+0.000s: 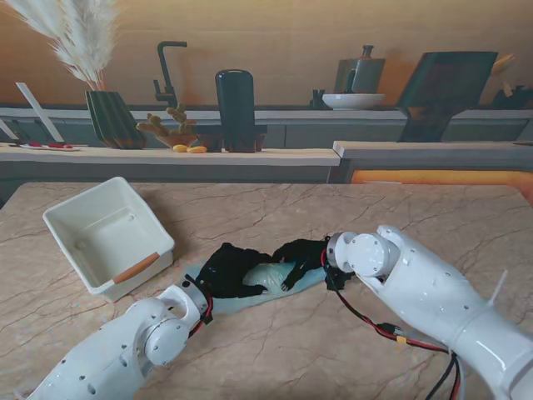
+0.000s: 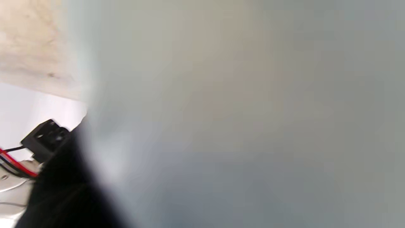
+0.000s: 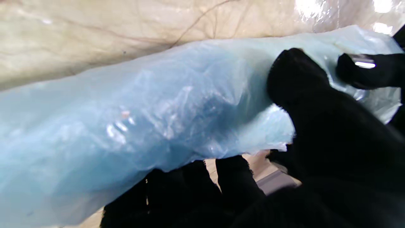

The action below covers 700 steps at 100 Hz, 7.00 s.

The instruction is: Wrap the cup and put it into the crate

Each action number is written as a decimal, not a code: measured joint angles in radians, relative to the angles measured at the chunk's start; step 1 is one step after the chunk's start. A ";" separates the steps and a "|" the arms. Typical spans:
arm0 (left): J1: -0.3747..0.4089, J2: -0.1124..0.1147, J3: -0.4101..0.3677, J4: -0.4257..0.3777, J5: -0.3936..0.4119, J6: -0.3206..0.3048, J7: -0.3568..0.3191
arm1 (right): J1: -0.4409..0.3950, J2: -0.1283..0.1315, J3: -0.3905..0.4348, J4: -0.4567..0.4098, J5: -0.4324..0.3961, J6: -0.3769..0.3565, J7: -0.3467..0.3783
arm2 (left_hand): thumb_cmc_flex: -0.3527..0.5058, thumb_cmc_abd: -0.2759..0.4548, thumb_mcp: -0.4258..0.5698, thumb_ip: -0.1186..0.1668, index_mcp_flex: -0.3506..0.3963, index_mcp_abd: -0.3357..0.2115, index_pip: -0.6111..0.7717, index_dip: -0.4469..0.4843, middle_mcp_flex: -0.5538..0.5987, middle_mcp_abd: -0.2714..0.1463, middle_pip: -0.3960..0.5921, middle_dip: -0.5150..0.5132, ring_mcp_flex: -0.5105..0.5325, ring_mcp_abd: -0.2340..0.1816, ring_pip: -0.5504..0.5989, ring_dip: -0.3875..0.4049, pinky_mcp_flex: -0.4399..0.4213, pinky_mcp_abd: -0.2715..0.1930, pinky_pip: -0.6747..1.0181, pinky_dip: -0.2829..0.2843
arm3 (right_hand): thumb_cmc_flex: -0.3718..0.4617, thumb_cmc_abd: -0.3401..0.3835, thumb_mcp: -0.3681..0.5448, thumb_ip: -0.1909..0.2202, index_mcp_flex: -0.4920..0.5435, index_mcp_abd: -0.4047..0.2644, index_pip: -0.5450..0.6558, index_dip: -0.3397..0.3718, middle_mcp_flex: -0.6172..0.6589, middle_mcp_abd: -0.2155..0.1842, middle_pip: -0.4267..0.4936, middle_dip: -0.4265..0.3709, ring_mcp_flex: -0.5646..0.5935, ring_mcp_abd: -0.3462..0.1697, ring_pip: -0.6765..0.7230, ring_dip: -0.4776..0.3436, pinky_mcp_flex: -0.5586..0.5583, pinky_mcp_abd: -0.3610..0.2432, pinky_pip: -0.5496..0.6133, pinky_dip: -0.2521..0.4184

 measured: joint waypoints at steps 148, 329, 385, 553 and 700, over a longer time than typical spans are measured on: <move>-0.176 -0.028 0.029 0.146 -0.426 0.053 -0.299 | -0.242 -0.014 0.039 -0.140 -0.624 0.117 -0.614 | -0.046 0.015 -0.066 -0.055 -0.001 0.008 0.133 0.094 -0.026 -0.018 0.023 0.018 -0.056 -0.003 0.012 0.003 -0.073 -0.021 -0.036 -0.010 | -0.120 0.029 -0.114 0.087 -0.098 -0.059 0.177 0.008 0.064 -0.096 0.066 -0.137 0.080 -0.036 -0.147 -0.160 0.055 0.047 -0.116 0.012; -0.384 -0.023 0.486 0.105 -0.021 0.317 -0.186 | -0.299 0.020 0.320 -0.215 -0.137 0.078 -0.092 | -0.120 -0.258 0.181 -0.011 -0.258 -0.300 -0.071 0.093 0.084 -0.026 0.120 0.164 0.100 -0.014 0.180 0.147 0.072 -0.033 0.128 0.117 | -0.055 0.213 -0.141 0.159 -0.092 0.077 -0.027 0.093 0.000 0.004 0.039 -0.153 0.023 0.038 -0.169 -0.193 -0.044 0.057 0.042 -0.024; -0.397 -0.039 0.456 0.175 -0.061 0.270 -0.193 | -0.710 -0.037 0.560 -0.590 -0.421 0.024 -0.672 | -0.175 -0.265 0.182 -0.021 -0.172 0.012 0.129 0.098 0.144 -0.017 0.138 0.235 0.246 -0.021 0.190 0.319 0.261 -0.033 0.132 0.170 | -0.145 0.252 -0.229 0.163 -0.058 -0.071 -0.030 0.072 -0.125 -0.039 -0.132 -0.242 -0.043 0.061 -0.475 -0.315 -0.081 0.111 -0.243 -0.048; -0.160 0.034 -0.159 -0.116 0.262 -0.096 -0.204 | -1.008 -0.107 0.635 -0.739 -0.528 0.059 -1.130 | -0.302 -0.343 0.194 -0.001 -0.065 0.056 0.456 0.310 0.289 -0.076 0.176 0.633 0.331 -0.038 0.370 0.521 0.399 -0.033 0.255 0.454 | -0.157 0.440 -0.306 0.162 0.058 -0.113 0.022 0.081 -0.031 -0.035 -0.134 -0.242 -0.039 0.068 -0.472 -0.300 -0.042 0.119 -0.288 0.026; -0.083 0.108 -0.535 0.172 0.365 -0.101 -0.123 | -0.975 -0.108 0.638 -0.735 -0.453 0.113 -1.028 | -0.272 -0.343 0.193 -0.072 -0.055 0.057 0.451 0.237 0.282 -0.108 0.097 0.598 0.319 -0.051 0.272 0.531 0.353 -0.064 0.240 0.415 | -0.156 0.450 -0.314 0.162 0.058 -0.117 0.022 0.075 -0.031 -0.034 -0.134 -0.242 -0.038 0.070 -0.460 -0.299 -0.041 0.119 -0.293 0.038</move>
